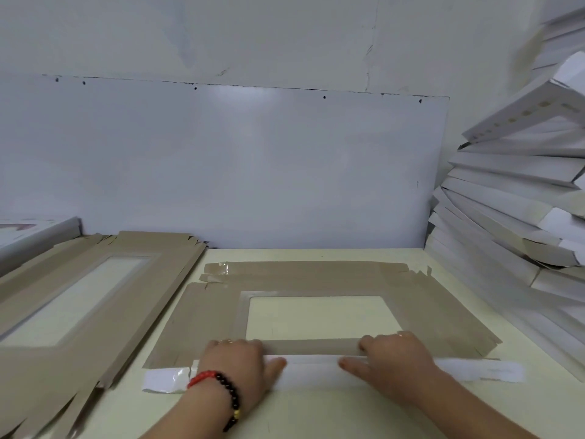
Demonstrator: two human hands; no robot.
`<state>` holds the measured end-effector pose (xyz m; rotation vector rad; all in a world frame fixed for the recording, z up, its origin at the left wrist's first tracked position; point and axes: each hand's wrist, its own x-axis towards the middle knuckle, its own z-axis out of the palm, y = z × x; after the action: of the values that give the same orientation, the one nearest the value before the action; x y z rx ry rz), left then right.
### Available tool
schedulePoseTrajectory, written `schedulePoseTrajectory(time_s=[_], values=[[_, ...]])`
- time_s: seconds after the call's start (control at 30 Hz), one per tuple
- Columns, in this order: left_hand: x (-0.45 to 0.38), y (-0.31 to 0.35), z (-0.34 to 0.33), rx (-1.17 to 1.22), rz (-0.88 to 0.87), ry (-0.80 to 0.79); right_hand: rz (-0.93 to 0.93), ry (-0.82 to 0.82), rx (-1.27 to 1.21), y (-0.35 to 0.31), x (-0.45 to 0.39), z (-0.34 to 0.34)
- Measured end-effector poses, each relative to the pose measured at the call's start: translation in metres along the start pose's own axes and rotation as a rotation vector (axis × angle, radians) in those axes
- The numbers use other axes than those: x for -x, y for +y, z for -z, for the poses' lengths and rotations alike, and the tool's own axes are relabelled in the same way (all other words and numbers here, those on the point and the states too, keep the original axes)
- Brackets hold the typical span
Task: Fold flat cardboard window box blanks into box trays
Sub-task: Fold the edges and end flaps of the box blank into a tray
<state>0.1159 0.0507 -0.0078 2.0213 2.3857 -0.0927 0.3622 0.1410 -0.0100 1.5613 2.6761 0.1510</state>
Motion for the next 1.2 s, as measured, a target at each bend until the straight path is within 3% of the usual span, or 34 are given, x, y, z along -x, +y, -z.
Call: schedulePoseTrajectory(time_s=[0.17,0.3,0.43,0.63,0.9,1.2], values=[[-0.02,0.049,-0.01,-0.032,-0.071,0.053,0.027,0.174,0.015,-0.06,-0.014,-0.003],[-0.029,0.05,-0.023,-0.014,-0.041,0.072,0.04,0.313,0.007,-0.072,-0.014,-0.001],[-0.024,0.039,-0.041,0.017,-0.093,0.052,0.213,0.242,0.023,-0.061,-0.005,-0.015],[-0.015,-0.016,-0.049,-0.007,-0.037,0.041,0.113,0.002,-0.013,0.011,-0.005,-0.04],[0.0,-0.09,-0.053,0.052,0.032,0.048,-0.151,-0.041,-0.044,0.112,0.028,-0.057],[0.002,-0.119,-0.048,0.156,0.1,0.202,-0.341,0.27,-0.116,0.121,0.041,-0.059]])
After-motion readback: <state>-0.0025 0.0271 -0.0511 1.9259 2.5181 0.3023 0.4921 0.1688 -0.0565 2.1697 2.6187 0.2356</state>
